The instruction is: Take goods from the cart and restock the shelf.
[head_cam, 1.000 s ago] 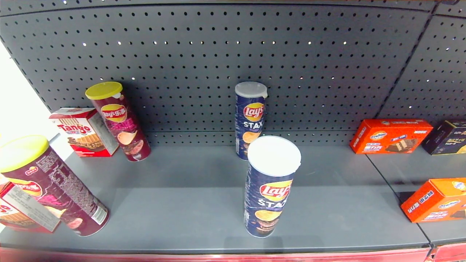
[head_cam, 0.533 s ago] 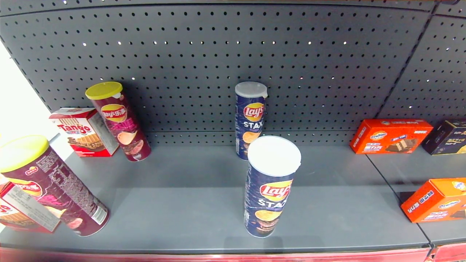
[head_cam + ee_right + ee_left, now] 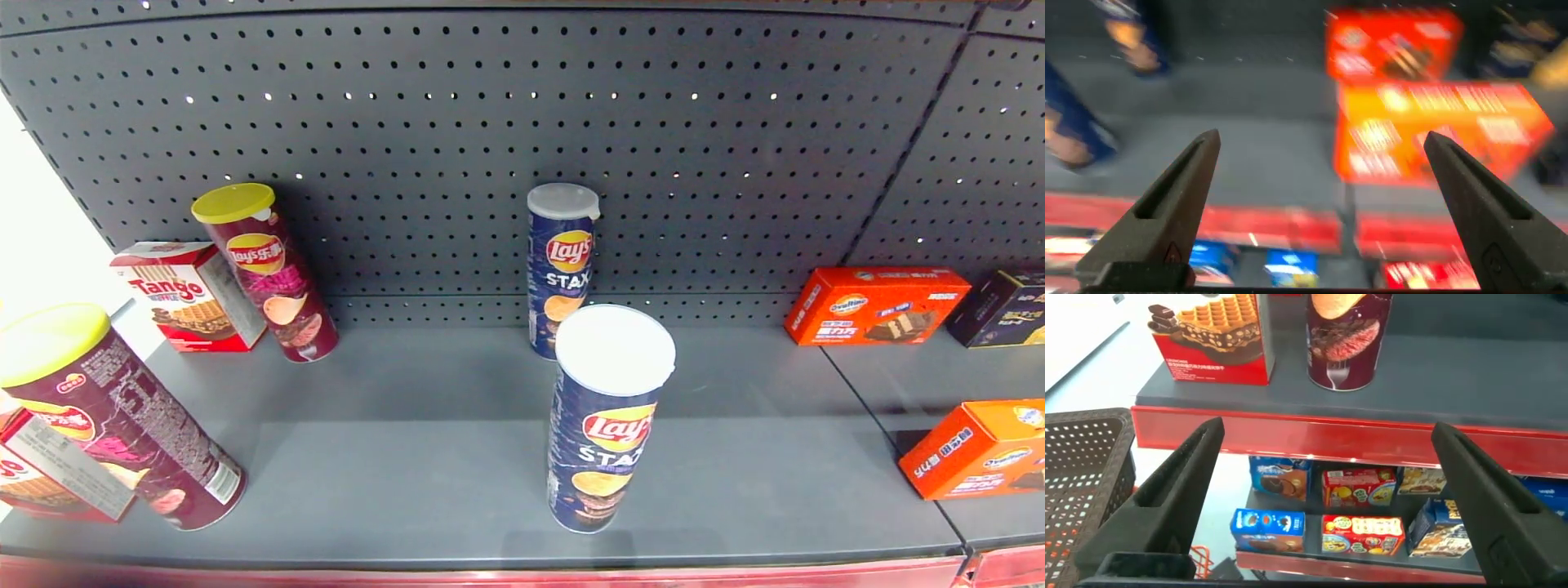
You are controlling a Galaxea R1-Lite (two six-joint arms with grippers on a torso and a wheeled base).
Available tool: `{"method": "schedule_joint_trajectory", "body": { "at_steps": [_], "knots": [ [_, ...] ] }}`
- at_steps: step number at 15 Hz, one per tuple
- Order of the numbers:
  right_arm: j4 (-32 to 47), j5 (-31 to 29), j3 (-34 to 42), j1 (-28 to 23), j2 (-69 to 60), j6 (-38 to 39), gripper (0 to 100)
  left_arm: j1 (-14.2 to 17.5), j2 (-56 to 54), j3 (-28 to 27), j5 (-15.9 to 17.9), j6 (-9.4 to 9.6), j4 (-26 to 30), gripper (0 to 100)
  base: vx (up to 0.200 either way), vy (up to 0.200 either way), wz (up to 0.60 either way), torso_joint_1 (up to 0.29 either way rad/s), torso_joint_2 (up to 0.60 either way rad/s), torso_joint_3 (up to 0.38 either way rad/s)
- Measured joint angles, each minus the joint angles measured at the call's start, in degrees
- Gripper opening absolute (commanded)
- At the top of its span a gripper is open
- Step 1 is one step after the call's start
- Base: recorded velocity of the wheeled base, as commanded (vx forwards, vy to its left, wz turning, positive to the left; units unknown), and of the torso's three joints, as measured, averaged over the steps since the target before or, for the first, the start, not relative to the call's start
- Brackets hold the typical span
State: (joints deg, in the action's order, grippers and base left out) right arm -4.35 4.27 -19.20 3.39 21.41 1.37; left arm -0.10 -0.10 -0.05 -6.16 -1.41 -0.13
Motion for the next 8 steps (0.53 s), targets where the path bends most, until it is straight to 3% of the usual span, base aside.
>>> {"method": "schedule_joint_trajectory", "body": {
  "at_steps": [4,8],
  "knots": [
    [-7.7,2.6,-6.8,10.2,19.5,-2.0,100,0.0,0.0,0.0,-0.1,-0.11,0.0,100,0.0,0.0,0.0,0.0,0.0,0.0],
    [-10.3,3.0,-10.2,24.1,34.7,-4.1,100,0.0,0.0,0.0,-0.1,-0.2,0.0,100,0.0,0.0,0.0,0.0,0.0,0.0]
  ]
}}
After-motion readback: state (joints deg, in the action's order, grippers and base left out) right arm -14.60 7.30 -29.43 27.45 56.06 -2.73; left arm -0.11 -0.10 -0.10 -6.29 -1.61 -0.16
